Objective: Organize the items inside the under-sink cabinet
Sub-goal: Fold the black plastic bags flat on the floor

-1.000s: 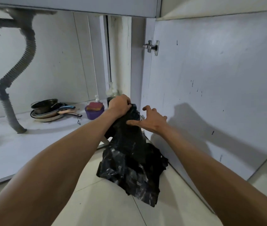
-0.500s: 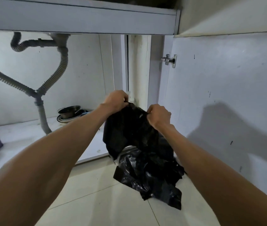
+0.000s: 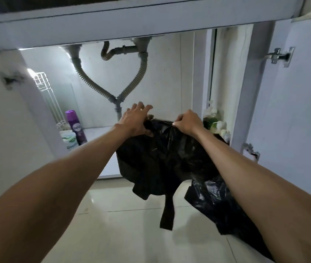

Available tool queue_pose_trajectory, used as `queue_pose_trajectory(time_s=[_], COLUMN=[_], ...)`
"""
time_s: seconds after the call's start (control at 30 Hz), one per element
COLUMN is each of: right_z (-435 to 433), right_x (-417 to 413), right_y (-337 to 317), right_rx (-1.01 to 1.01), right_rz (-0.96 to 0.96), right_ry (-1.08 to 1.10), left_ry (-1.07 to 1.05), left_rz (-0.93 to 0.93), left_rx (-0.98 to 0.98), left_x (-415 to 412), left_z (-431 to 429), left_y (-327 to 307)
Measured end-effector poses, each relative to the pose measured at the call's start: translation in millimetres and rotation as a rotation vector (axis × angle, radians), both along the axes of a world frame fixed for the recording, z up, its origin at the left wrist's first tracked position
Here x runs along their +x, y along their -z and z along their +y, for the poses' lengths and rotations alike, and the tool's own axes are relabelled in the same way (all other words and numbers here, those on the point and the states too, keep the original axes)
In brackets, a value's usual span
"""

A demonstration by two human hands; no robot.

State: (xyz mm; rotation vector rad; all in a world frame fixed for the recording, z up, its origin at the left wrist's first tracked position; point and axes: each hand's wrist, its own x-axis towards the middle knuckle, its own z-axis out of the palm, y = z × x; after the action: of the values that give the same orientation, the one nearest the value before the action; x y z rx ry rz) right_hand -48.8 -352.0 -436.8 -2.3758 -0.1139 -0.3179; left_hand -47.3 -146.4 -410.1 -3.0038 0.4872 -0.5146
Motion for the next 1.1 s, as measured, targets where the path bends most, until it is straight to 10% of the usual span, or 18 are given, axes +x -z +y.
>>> queue_pose_trajectory(time_s=[0.23, 0.7, 0.97, 1.1], right_z=[71, 86, 133, 168], right_x=[3, -43, -40, -41], right_y=[-7, 12, -25, -26], right_rx=[0.068, -0.120, -0.353, -0.670], right_rz=[0.057, -0.063, -0.140, -0.315], right_ry=[-0.118, -0.145, -0.075, -0.173], left_ry=[0.015, -0.298, -0.314, -0.186], left_rz=[-0.095, 0.124, 0.916, 0.787], left_rx=[0.022, -0.692, -0.335, -0.536], left_x=[-30, -28, -49, -48], left_z=[33, 110, 133, 138], left_y=[26, -9, -12, -7])
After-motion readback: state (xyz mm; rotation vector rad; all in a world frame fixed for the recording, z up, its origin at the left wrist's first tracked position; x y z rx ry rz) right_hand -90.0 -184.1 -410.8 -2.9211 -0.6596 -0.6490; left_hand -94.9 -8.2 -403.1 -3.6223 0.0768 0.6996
